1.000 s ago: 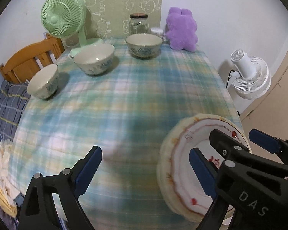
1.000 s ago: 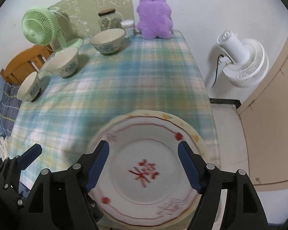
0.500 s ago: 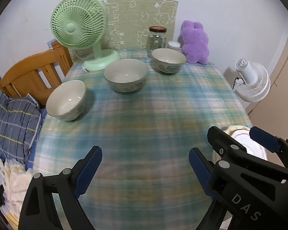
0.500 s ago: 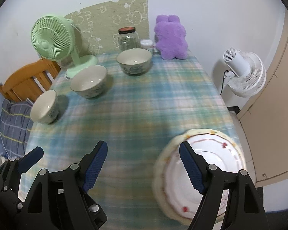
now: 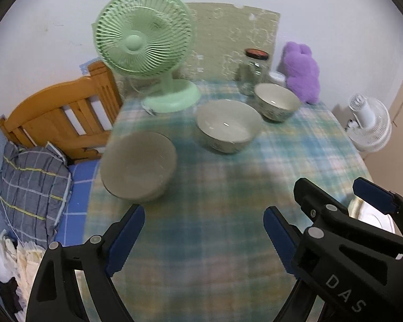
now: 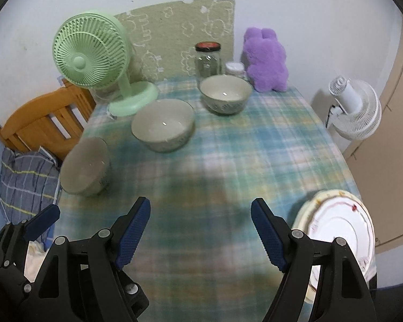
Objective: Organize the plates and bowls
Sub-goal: 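Move both tools to the large white bowl near the green fan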
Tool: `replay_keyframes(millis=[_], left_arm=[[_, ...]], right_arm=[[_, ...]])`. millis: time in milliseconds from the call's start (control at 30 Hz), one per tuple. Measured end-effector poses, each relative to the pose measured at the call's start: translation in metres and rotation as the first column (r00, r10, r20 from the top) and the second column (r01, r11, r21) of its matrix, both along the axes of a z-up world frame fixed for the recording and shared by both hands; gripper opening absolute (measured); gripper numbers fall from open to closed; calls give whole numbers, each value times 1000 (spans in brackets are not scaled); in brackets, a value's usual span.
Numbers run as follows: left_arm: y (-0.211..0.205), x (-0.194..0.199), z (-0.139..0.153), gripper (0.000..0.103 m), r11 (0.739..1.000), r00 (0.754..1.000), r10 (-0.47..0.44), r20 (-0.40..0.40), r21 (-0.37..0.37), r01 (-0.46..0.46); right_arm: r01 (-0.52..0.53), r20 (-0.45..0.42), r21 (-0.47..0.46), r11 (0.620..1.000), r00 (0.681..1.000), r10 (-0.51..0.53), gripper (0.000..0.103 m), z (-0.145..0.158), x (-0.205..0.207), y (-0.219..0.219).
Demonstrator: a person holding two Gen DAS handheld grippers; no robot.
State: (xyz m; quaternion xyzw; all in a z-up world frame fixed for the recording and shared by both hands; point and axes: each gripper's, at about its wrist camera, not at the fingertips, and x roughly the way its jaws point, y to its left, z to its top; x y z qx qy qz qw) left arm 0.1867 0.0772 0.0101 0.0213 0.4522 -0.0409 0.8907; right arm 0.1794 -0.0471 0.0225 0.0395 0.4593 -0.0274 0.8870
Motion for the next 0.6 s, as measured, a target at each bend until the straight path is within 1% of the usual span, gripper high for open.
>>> replay_keyframes(millis=[167,267,400,600], left_arm=[[24,26,-7,89,998,998,64,-1,19,-64],[38,44,-12,89,992,993,118,2,50,-118],[60,66,-22,85,982,983,183,-8,36,-183],[87,83,-38,81,975,976,218,-27,40,-216]], right_arm=[[-37,4,4,999,999,37,80,-4,30,24],[-44,1,17,999,999,44,80,-9,48,39],[-59,7,23,998,998,59,78,-14,72,59],[-86,3,19,996,996,86,73,-26,99,87]])
